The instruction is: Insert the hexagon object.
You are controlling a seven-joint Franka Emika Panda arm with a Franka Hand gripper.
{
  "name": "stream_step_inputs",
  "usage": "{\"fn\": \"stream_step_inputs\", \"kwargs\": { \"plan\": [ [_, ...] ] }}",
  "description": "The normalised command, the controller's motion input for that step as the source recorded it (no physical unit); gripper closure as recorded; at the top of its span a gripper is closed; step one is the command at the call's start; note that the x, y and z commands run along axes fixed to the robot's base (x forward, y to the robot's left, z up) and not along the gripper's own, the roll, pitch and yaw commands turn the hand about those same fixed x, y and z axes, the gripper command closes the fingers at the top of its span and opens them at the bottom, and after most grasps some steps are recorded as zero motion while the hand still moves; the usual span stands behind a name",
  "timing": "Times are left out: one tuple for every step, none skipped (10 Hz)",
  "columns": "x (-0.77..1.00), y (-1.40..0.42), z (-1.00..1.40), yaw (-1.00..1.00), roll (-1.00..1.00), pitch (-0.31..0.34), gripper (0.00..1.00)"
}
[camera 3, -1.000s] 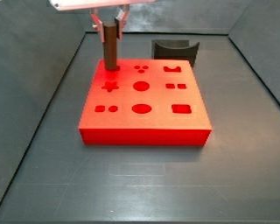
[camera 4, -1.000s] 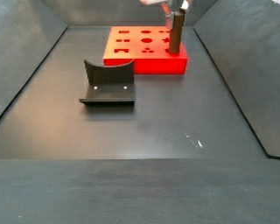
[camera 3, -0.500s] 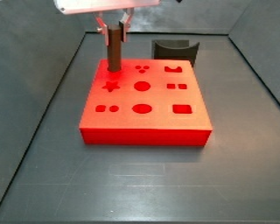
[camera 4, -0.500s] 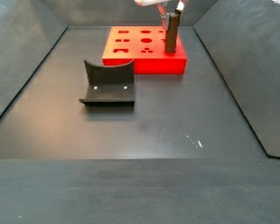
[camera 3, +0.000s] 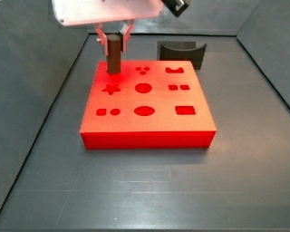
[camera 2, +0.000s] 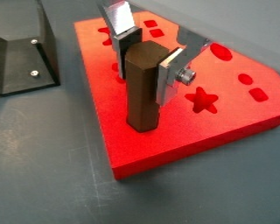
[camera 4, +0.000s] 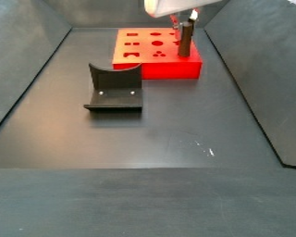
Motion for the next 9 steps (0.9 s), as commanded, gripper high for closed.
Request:
{"fn": "stream_step_inputs", "kwargs": {
  "plan": [
    [0.03, -0.01, -0.67, 0.00, 0.03, -0.273, 1.00],
    [0.05, 0.00, -0.66, 0.00, 0.01, -0.281, 1.00],
    [0.05, 0.00, -0.66, 0.00, 0.00, -0.286, 1.00],
    [0.00, 0.00, -0.61, 0.00, 0.02, -0.304, 1.00],
    [0.00, -0.18, -0.46, -0.01, 0.28, -0.264, 1.00],
    [0.13, -0.26, -0.49, -0.05, 0.37, -0.129, 1.00],
    [0.08, -0.24, -0.53, -0.23, 0.42, 0.000, 1.00],
    [0.00, -0.11, -0.52, -0.27, 0.38, 0.001, 1.00],
    [0.00, 0.00, 0.00, 0.00, 0.00, 0.000, 1.00]
  ]
}}
